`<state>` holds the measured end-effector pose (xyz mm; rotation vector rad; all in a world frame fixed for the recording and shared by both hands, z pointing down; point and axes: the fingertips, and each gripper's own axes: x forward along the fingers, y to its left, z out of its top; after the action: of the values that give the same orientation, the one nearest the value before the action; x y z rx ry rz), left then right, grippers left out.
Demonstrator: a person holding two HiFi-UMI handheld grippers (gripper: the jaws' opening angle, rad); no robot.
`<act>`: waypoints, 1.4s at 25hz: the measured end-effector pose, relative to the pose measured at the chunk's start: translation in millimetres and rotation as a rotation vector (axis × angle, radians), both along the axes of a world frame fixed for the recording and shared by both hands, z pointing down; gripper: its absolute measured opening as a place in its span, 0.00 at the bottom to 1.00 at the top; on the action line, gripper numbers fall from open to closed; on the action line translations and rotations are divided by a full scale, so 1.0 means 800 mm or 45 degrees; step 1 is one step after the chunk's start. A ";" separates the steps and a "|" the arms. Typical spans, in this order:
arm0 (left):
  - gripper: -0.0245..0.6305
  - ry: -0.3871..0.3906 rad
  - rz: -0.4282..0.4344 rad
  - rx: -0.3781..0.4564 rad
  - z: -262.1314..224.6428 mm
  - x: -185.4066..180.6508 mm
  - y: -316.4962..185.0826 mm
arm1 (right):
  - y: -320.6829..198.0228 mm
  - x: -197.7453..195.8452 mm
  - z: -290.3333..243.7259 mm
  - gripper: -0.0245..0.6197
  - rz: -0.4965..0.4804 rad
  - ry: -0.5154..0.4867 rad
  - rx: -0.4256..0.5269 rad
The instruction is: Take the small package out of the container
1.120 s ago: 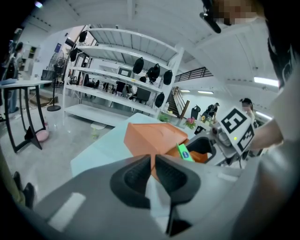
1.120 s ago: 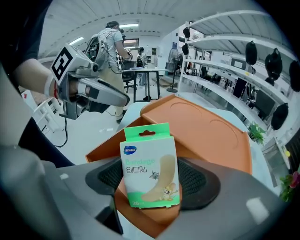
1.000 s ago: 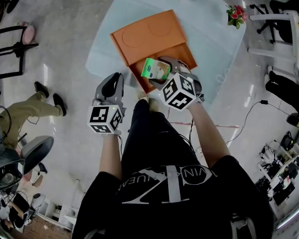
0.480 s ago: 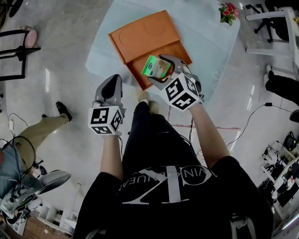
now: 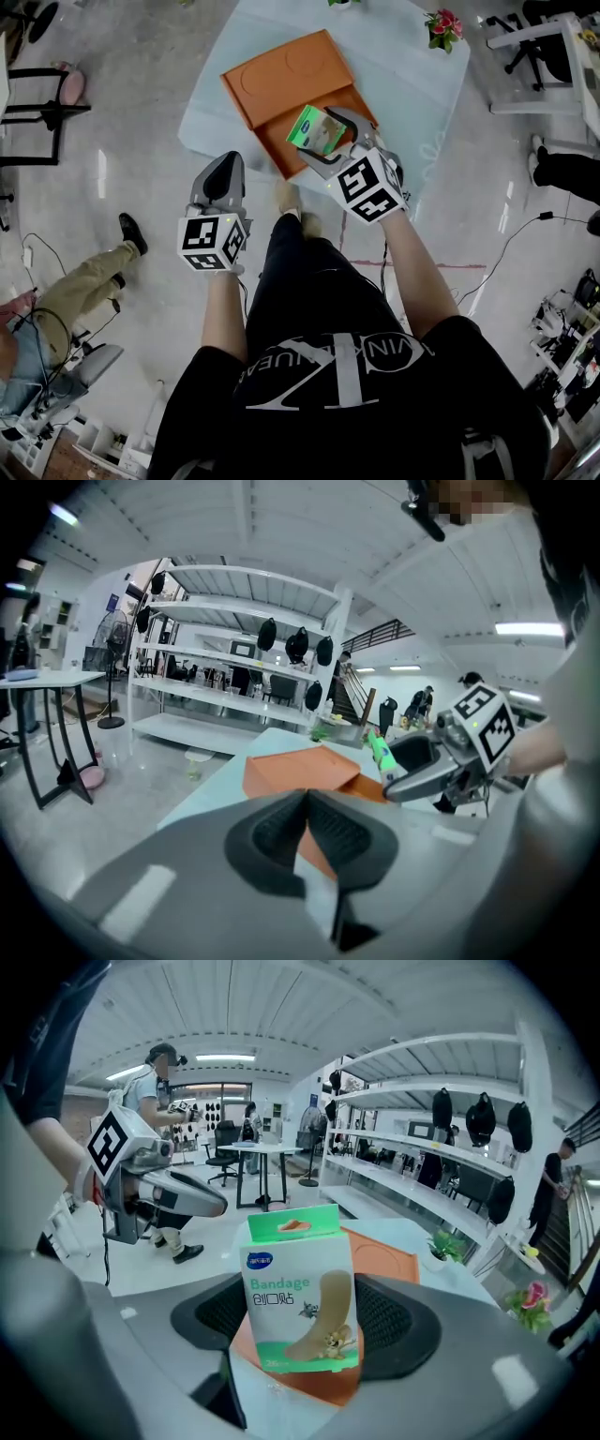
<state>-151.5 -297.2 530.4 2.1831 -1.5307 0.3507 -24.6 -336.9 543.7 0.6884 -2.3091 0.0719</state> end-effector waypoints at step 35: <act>0.04 -0.103 -0.109 0.285 -0.146 -0.020 0.042 | 0.018 0.094 -0.160 0.60 0.381 -0.434 0.213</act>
<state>-167.8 -263.3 413.8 2.2856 -1.7774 0.2537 50.6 -322.3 415.8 1.1829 -2.5341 0.1447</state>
